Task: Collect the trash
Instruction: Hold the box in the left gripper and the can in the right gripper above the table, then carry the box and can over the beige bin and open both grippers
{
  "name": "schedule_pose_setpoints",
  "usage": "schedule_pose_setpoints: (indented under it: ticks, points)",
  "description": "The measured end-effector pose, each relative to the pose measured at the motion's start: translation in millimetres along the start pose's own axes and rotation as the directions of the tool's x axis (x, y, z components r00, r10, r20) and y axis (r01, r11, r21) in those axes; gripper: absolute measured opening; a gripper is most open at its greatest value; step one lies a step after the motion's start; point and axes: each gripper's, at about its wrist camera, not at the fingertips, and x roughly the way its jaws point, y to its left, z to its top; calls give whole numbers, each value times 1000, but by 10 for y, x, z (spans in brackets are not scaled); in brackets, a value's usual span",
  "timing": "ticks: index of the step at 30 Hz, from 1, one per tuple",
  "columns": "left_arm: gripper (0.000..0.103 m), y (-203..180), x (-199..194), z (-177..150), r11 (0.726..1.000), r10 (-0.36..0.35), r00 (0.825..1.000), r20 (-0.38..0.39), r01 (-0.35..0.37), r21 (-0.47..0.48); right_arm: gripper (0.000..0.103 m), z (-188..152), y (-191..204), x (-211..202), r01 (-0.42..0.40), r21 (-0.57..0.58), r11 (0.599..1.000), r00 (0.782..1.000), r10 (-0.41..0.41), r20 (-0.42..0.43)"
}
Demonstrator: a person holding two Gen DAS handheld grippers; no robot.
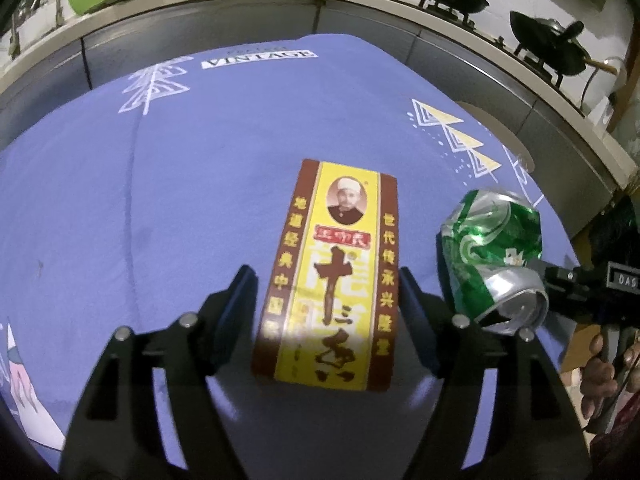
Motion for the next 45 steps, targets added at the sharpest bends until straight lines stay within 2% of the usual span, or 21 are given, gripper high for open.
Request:
schedule_pose_setpoints:
  ticks: [4, 9, 19, 26, 28, 31, 33, 36, 39, 42, 45]
  points:
    - [69, 24, -24, -3, 1000, -5, 1000, -9, 5, -23, 22, -31, 18, -10, -22, 32, 999, 1000, 22, -6]
    - [69, -83, -92, 40, 1000, -22, 1000, 14, 22, 17, 36, -4, 74, -2, -35, 44, 998, 999, 35, 3]
    - [69, 16, 7, 52, 1000, -16, 1000, -23, 16, -13, 36, 30, 144, 72, -10, 26, 1000, 1000, 10, 5]
    - [69, 25, 6, 39, 1000, -14, 1000, -19, 14, -15, 36, 16, 224, 165, 14, -5, 1000, 1000, -14, -4]
    - [61, 22, 4, 36, 1000, -18, 1000, -19, 18, -11, 36, 1, 249, 183, 22, -15, 1000, 1000, -22, -2]
    - [59, 4, -6, 35, 1000, -19, 1000, -15, 19, -3, 36, -13, 304, 231, 48, -52, 998, 999, -48, -5]
    - [58, -12, -17, 44, 1000, -19, 1000, -12, 19, 1, 34, -18, 328, 265, 66, -77, 995, 998, -67, -12]
    - [57, -63, -45, 90, 999, -41, 999, -15, 41, 4, 12, -25, 291, 341, 71, -63, 995, 997, -73, -39]
    - [57, -182, -85, 202, 998, -62, 998, -7, 62, 23, 10, 23, 261, 262, 43, -51, 998, 999, -44, -18]
    - [57, -313, -84, 332, 994, -101, 995, -10, 101, 37, 9, 125, 246, 53, 20, -45, 999, 999, -18, 45]
    - [57, -515, -30, 555, 982, -182, 983, -28, 183, 36, 9, 272, 139, -242, 31, -30, 999, 993, -27, 116]
